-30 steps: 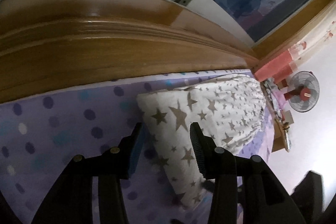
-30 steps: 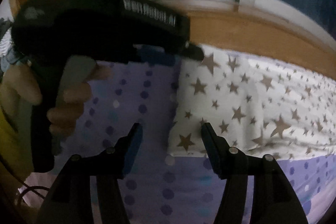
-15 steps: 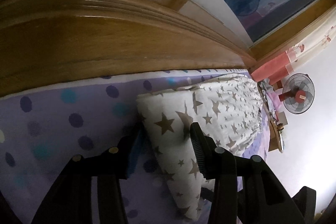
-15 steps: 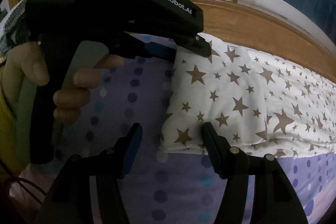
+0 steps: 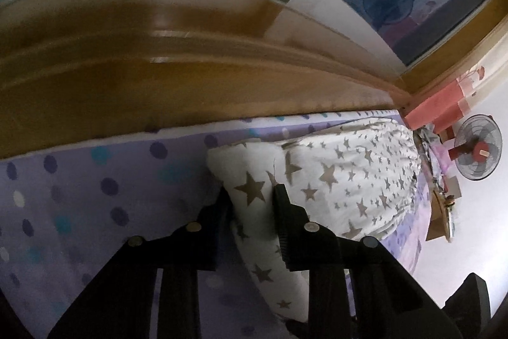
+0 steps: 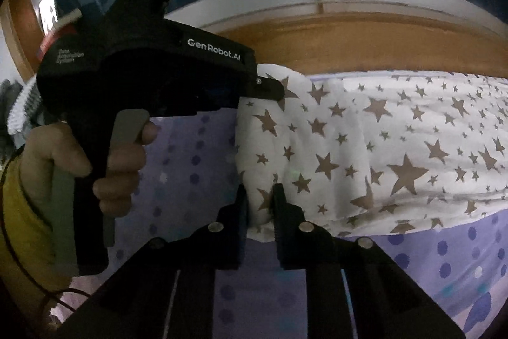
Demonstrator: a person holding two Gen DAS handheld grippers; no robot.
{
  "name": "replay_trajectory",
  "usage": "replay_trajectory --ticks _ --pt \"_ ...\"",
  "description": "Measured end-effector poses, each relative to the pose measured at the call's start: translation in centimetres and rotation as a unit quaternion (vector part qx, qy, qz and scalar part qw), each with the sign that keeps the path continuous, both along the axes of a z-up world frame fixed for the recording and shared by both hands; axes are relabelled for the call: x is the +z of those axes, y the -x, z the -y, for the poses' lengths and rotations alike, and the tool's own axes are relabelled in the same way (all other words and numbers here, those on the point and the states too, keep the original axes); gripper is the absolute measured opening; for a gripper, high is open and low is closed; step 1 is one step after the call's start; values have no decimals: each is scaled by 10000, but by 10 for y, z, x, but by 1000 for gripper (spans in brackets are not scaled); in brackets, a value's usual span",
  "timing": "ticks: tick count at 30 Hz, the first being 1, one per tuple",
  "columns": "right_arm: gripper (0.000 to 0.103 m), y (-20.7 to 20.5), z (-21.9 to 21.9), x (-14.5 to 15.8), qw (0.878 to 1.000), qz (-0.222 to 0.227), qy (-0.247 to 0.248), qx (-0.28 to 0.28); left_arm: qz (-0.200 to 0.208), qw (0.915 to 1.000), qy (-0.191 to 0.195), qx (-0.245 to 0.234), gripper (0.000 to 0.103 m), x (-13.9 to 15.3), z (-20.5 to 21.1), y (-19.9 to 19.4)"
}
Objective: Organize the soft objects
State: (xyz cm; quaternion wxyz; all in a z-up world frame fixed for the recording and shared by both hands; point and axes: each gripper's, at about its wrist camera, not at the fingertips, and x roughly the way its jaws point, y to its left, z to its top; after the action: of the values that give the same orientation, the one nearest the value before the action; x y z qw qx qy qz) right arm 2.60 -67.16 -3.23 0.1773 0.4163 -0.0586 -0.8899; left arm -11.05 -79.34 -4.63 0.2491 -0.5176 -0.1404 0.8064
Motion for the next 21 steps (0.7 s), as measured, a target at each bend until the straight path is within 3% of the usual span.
replay_trajectory --ticks 9,21 --pt "13 -7 -30 22 9987 -230 452 38 -177 9996 151 145 18 32 -20 -4" --pt "13 -12 -103 35 9935 -314 1059 -270 -390 9984 409 -60 18 62 -89 -4"
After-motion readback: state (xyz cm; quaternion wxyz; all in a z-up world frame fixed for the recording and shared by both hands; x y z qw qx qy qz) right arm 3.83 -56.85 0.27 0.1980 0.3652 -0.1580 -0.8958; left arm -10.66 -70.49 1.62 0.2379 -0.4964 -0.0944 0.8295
